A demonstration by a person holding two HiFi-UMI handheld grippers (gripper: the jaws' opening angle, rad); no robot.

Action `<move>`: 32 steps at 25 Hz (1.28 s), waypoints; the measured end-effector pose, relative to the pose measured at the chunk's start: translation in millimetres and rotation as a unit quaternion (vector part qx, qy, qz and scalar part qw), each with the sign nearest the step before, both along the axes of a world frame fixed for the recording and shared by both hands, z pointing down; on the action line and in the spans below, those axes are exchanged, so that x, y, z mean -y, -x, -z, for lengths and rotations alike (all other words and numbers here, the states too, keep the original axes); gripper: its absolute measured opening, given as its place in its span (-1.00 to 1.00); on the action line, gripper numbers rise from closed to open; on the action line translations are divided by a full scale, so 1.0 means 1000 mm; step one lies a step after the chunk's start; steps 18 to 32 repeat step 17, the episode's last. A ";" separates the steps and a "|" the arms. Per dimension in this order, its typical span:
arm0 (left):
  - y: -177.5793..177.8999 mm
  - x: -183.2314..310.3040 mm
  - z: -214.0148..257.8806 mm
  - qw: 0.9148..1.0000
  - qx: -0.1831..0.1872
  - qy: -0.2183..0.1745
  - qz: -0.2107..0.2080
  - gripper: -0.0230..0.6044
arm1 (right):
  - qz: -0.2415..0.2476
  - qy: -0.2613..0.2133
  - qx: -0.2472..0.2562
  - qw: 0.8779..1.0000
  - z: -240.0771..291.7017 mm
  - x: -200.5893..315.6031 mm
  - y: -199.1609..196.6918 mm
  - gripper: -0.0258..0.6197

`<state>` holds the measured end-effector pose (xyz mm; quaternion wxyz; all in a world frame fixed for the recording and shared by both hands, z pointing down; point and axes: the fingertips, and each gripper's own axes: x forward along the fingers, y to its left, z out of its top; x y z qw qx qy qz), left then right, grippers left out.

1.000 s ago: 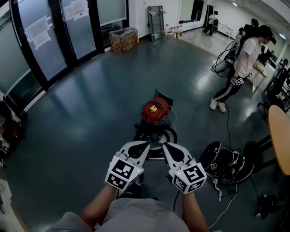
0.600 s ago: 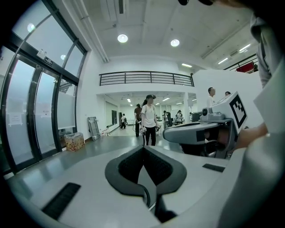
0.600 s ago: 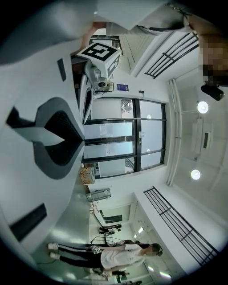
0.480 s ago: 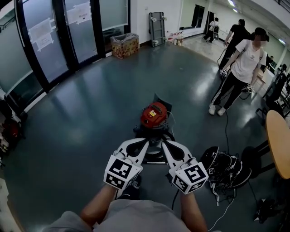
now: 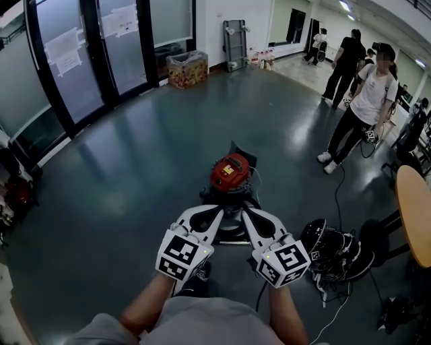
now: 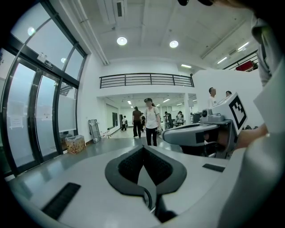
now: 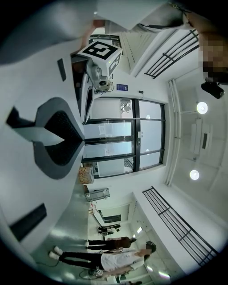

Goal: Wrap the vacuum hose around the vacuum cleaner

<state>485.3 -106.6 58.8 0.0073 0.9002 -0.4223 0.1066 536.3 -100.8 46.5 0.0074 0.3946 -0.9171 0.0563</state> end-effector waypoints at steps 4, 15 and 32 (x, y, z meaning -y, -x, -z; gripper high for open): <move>0.002 -0.001 0.001 1.000 0.002 -0.001 -0.001 -0.91 | 0.001 -0.001 -0.002 1.000 0.001 -0.001 0.003 -0.91; 0.009 -0.004 0.003 1.000 -0.001 0.000 0.000 -0.91 | 0.000 -0.004 -0.003 1.000 0.004 -0.005 0.008 -0.91; 0.007 -0.006 0.001 1.000 -0.001 0.001 0.000 -0.91 | 0.000 -0.004 -0.002 1.000 0.003 -0.006 0.006 -0.91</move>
